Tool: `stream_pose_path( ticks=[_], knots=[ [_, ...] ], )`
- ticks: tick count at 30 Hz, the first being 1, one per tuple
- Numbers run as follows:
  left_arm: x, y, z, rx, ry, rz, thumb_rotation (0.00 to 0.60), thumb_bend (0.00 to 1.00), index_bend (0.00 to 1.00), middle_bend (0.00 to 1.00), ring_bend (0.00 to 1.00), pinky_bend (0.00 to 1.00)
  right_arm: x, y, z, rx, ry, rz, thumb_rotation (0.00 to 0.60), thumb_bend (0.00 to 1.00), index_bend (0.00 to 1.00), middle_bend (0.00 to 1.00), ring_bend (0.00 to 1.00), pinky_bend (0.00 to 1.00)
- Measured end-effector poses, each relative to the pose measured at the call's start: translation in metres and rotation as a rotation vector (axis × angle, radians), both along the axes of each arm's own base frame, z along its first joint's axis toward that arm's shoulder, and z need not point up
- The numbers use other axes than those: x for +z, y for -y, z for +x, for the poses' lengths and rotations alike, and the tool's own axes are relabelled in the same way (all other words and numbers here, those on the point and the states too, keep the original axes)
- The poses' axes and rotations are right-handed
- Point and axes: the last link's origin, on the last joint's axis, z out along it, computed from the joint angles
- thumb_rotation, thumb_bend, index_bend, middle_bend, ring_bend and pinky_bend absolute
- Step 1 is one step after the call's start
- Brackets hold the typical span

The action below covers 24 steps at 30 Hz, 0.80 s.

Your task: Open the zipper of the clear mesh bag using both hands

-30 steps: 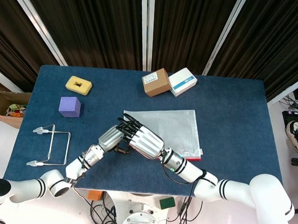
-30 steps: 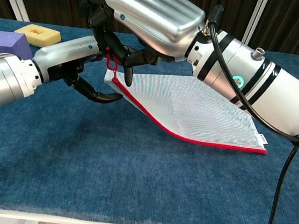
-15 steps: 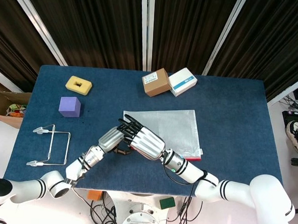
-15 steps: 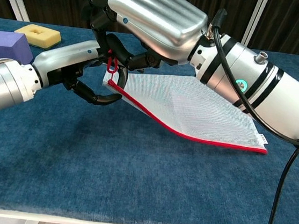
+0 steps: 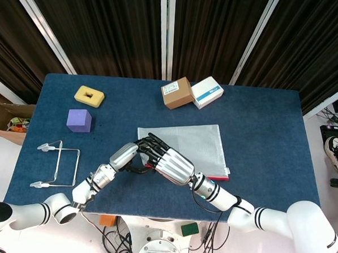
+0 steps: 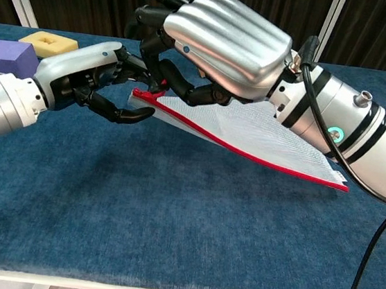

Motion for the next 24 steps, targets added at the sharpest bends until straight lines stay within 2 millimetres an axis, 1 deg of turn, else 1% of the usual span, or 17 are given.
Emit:
stream_pose_path(
  ticks=[5,12,24],
  knots=[
    [0.002,0.0,-0.002,0.037,0.067,-0.044,0.6,0.51,0.63,0.23,0.08,0.15,0.0,-0.005,-0.014,0.004,-0.033,-0.036,0.6,0.26,0.68,0.24,0.02,0.02],
    [0.004,-0.001,-0.003,0.078,0.15,-0.101,0.6,0.52,0.64,0.23,0.08,0.14,0.001,-0.008,-0.026,0.01,-0.071,-0.081,0.6,0.26,0.68,0.23,0.01,0.0],
    [0.005,-0.003,-0.002,0.157,0.302,-0.213,0.6,0.53,0.64,0.23,0.08,0.14,0.001,-0.007,-0.032,0.016,-0.08,-0.118,0.6,0.26,0.68,0.22,0.0,0.0]
  ],
)
